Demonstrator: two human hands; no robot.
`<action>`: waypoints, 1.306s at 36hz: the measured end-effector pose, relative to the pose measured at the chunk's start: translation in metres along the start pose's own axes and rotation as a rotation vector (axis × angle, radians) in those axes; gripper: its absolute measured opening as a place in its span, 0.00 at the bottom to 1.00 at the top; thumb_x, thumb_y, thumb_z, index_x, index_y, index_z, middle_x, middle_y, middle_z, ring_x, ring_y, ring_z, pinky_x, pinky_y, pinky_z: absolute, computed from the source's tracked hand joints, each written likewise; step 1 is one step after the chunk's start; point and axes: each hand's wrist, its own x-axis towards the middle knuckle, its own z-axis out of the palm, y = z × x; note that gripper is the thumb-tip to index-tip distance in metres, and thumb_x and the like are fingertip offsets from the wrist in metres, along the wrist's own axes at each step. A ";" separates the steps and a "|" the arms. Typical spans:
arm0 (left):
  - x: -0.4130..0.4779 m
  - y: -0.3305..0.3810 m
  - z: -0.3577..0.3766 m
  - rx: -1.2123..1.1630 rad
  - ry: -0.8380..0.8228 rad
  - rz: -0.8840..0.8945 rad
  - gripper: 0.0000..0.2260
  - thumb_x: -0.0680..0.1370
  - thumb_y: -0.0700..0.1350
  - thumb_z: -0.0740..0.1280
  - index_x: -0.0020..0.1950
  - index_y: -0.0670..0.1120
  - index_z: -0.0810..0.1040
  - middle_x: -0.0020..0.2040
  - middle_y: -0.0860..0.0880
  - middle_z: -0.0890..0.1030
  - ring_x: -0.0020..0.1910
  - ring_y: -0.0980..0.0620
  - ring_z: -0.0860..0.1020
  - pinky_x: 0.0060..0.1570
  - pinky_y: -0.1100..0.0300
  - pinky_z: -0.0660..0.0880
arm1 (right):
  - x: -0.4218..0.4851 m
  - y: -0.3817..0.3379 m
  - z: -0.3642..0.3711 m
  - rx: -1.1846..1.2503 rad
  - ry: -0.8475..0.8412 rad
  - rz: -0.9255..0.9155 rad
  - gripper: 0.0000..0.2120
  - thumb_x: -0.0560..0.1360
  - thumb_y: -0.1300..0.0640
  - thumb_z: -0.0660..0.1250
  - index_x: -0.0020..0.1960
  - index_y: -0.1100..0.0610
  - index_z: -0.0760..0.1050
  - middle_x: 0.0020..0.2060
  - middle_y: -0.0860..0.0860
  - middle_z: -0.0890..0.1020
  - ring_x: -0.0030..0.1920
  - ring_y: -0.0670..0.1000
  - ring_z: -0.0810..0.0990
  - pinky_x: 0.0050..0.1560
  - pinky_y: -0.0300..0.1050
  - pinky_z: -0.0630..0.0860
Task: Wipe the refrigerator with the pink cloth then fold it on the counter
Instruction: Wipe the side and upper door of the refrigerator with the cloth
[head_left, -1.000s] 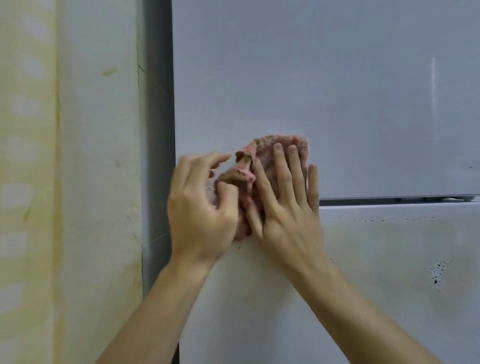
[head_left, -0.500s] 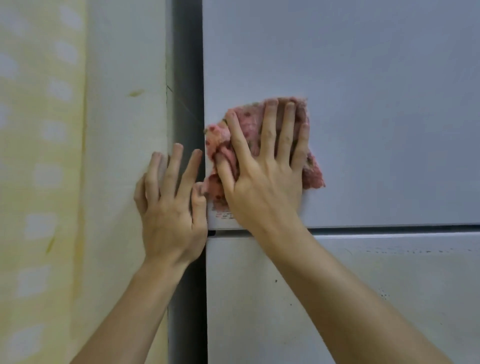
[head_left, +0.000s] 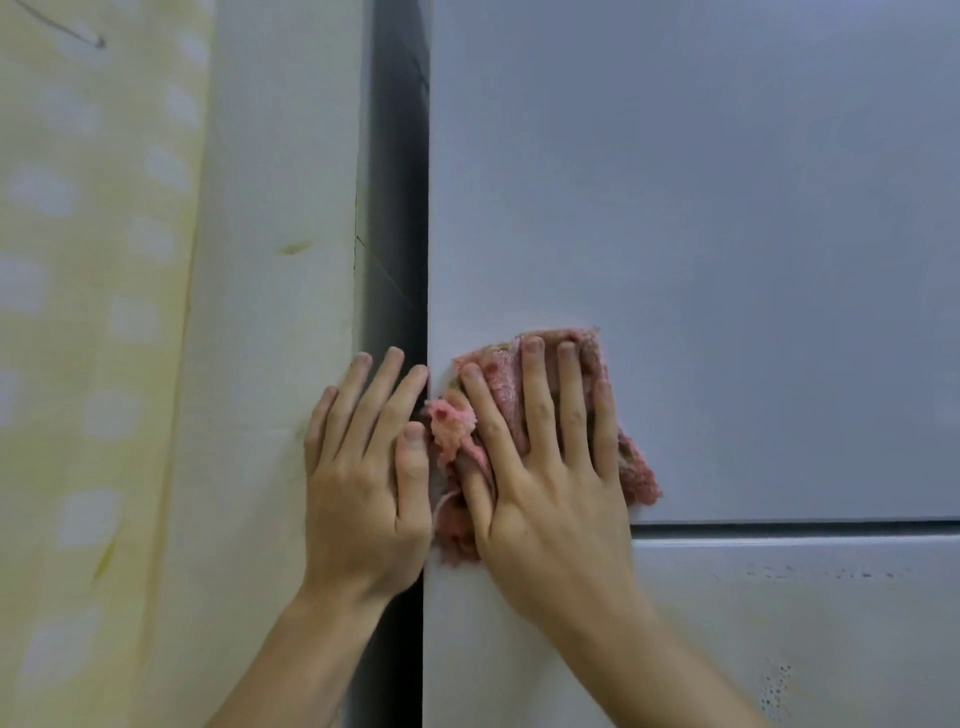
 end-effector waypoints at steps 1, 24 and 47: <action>0.003 0.001 0.001 -0.010 0.007 -0.006 0.23 0.86 0.47 0.50 0.77 0.45 0.74 0.80 0.49 0.71 0.83 0.50 0.62 0.82 0.44 0.56 | 0.013 0.000 0.001 -0.002 0.009 0.009 0.29 0.87 0.42 0.47 0.86 0.50 0.53 0.84 0.61 0.50 0.85 0.64 0.46 0.83 0.66 0.49; 0.047 0.024 0.022 0.211 -0.061 -0.105 0.33 0.84 0.56 0.53 0.85 0.40 0.56 0.86 0.45 0.54 0.86 0.47 0.51 0.84 0.44 0.45 | -0.007 0.052 -0.020 -0.013 -0.013 0.141 0.29 0.86 0.40 0.52 0.85 0.42 0.53 0.86 0.55 0.48 0.85 0.59 0.45 0.83 0.65 0.48; 0.054 0.074 0.044 0.223 0.015 0.031 0.27 0.83 0.49 0.59 0.83 0.48 0.66 0.85 0.41 0.59 0.84 0.36 0.53 0.83 0.42 0.49 | -0.058 0.125 -0.038 -0.024 -0.064 0.192 0.30 0.84 0.38 0.55 0.84 0.42 0.56 0.85 0.58 0.50 0.85 0.61 0.48 0.83 0.65 0.50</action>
